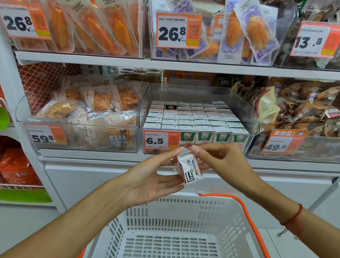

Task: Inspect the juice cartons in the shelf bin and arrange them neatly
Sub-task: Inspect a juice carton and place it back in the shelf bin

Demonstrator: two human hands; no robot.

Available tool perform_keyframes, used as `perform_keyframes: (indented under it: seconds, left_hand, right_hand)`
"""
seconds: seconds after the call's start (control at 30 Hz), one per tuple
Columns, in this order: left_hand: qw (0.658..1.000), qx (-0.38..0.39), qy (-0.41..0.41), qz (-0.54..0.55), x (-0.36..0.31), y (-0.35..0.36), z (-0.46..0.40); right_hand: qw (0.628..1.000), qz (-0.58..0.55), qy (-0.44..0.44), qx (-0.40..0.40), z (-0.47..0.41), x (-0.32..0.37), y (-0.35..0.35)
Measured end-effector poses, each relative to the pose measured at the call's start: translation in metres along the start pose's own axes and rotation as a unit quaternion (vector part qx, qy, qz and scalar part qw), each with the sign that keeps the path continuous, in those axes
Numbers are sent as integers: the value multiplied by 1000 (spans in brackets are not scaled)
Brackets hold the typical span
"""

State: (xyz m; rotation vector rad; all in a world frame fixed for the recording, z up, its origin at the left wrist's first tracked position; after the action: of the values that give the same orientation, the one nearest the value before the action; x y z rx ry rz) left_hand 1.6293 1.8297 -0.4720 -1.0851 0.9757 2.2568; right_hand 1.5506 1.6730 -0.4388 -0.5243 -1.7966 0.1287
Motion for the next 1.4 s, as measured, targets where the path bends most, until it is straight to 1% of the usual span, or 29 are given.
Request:
perform_keyframes:
  seconds: [0.07, 0.13, 0.23, 0.37, 0.4, 0.47, 0.53, 0.6, 0.7, 0.77, 0.83, 0.87, 0.9, 0.97, 1.03, 1.1, 1.2, 1.27, 1.33, 1.4]
  left_hand:
    - [999, 10, -31, -17, 2, -1, -1]
    - [998, 13, -52, -35, 6, -2, -3]
    - [997, 2, -60, -53, 8, -3, -5]
    - [997, -8, -41, -65, 8, -2, -4]
    - [997, -15, -23, -69, 6, -1, -4]
    - [993, -51, 48, -92, 1, -3, -4]
    - [976, -95, 141, -137, -8, -6, -2]
    - [956, -108, 217, -166, -14, -7, 3]
    - [938, -110, 269, -191, -14, -5, 7]
    - [933, -100, 286, -196, -13, -1, 8]
    - [931, -90, 294, -199, -14, 2, 8]
    - [930, -87, 296, -200, -16, 2, 8]
    - [931, -84, 295, -198, -18, 1, 8]
    - [939, -85, 277, -187, -21, -2, 7]
    - [947, -97, 255, -170, -19, -6, 6]
    - [950, -116, 249, -151, -17, -8, 4]
    - [942, -146, 268, -140, -17, -11, 2]
    - [931, -147, 285, -174, -22, -13, 4]
    - [920, -132, 293, -223, -30, -14, 9]
    - [912, -112, 293, -263, -37, -16, 14]
  right_hand:
    - [998, -17, 65, 11, 0, -4, -1]
    - [993, -28, 112, 35, 1, -7, 0]
    - [988, -33, 146, 46, 1, -10, 0]
    - [983, -39, 169, 56, 0, -10, -1]
    - [981, -48, 176, 68, 1, -11, -1]
    - [972, -66, 198, 106, 2, -14, -2]
    - [961, -81, 220, 144, 3, -14, 0]
    - [958, -102, 219, 153, 3, -14, 0]
    - [961, -149, 191, 134, 1, -12, 0]
    - [958, -180, 186, 120, 0, -10, 0]
    - [964, -183, 173, 86, -2, -7, 0]
    - [972, -160, 161, 62, -2, -7, -1]
    - [982, -113, 144, 33, -2, -6, -3]
    - [996, 52, 73, -24, 0, -1, -8]
    - [977, 206, -29, -45, 4, 4, -5]
    - [951, 289, -105, -42, 10, 5, 5]
    - [932, 322, -157, -59, 12, 5, 14]
    - [931, 317, -167, -68, 9, 5, 14]
    - [930, 318, -177, -53, 5, 3, 12]
    - [921, 336, -196, -38, 0, 3, 10]
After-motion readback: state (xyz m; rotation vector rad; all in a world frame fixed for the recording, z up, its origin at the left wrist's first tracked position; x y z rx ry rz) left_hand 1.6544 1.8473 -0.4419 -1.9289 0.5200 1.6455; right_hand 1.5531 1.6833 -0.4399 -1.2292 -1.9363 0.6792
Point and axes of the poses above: each hand's wrist, its own z-axis away from the middle knuckle, its own y-axis out of the palm, x = y × z, the point moved 3 cm from there along -z, towards the middle knuckle, and after that the axes turned 2 degrees about x, right-handed, at the moved point
